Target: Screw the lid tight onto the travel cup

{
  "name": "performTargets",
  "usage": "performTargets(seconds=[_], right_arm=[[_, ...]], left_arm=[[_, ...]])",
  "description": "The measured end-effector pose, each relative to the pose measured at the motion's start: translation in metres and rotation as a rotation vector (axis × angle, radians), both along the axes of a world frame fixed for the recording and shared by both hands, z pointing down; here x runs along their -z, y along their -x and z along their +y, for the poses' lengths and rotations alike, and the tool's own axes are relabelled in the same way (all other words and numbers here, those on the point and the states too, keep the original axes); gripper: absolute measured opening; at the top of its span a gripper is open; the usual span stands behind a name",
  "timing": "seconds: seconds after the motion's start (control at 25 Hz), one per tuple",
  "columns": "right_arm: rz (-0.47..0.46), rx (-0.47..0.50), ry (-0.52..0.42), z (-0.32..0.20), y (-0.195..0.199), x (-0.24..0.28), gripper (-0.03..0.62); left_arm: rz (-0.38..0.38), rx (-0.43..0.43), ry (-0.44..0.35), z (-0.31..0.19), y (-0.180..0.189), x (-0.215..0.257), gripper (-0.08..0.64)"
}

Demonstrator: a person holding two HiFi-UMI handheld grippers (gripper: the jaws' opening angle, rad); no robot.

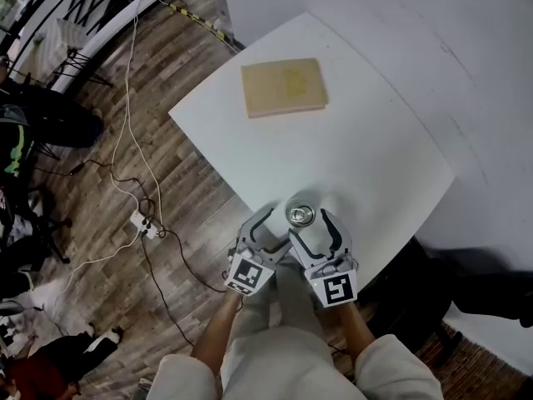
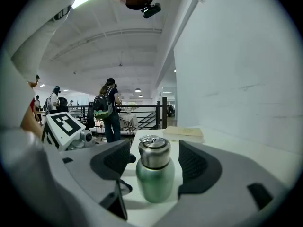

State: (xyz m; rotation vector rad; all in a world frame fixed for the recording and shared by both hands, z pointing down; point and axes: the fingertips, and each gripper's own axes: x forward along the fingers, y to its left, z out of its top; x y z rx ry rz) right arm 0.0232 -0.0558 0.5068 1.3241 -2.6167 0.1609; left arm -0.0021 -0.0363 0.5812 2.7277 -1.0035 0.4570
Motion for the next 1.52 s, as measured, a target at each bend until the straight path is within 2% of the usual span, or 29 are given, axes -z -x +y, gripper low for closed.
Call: performTargets(seconds=[0.16, 0.32, 0.44, 0.56, 0.64, 0.72, 0.88, 1.32, 1.52], right_arm=[[-0.014, -0.036, 0.01, 0.011, -0.02, 0.01, 0.268], [0.028, -0.091, 0.033, 0.021, -0.049, 0.005, 0.18], [0.048, -0.147, 0.061, 0.027, -0.068, 0.005, 0.085], [0.048, -0.199, 0.079, 0.026, -0.081, 0.012, 0.02], [0.042, -0.219, 0.082, 0.023, -0.088, 0.016, 0.0], [0.034, -0.224, 0.076, 0.019, -0.089, 0.026, 0.0], [0.035, -0.232, 0.066, 0.023, -0.092, 0.052, 0.0], [0.048, -0.252, -0.023, 0.021, -0.104, 0.117, 0.0], [0.041, -0.257, -0.065, 0.014, -0.118, 0.132, 0.0]], left_arm=[[-0.018, 0.034, 0.002, 0.014, 0.025, 0.007, 0.333], [0.002, 0.106, 0.004, 0.016, 0.052, 0.021, 0.315], [0.0, 0.145, 0.001, 0.019, 0.067, 0.034, 0.217], [0.004, 0.166, -0.01, 0.02, 0.074, 0.047, 0.117], [0.01, 0.177, -0.016, 0.017, 0.077, 0.059, 0.051], [0.021, 0.183, -0.017, 0.013, 0.081, 0.072, 0.02], [0.026, 0.188, -0.005, 0.016, 0.086, 0.098, 0.008], [0.026, 0.196, -0.113, 0.003, 0.089, 0.177, 0.008], [0.021, 0.208, -0.151, -0.006, 0.082, 0.196, 0.008]])
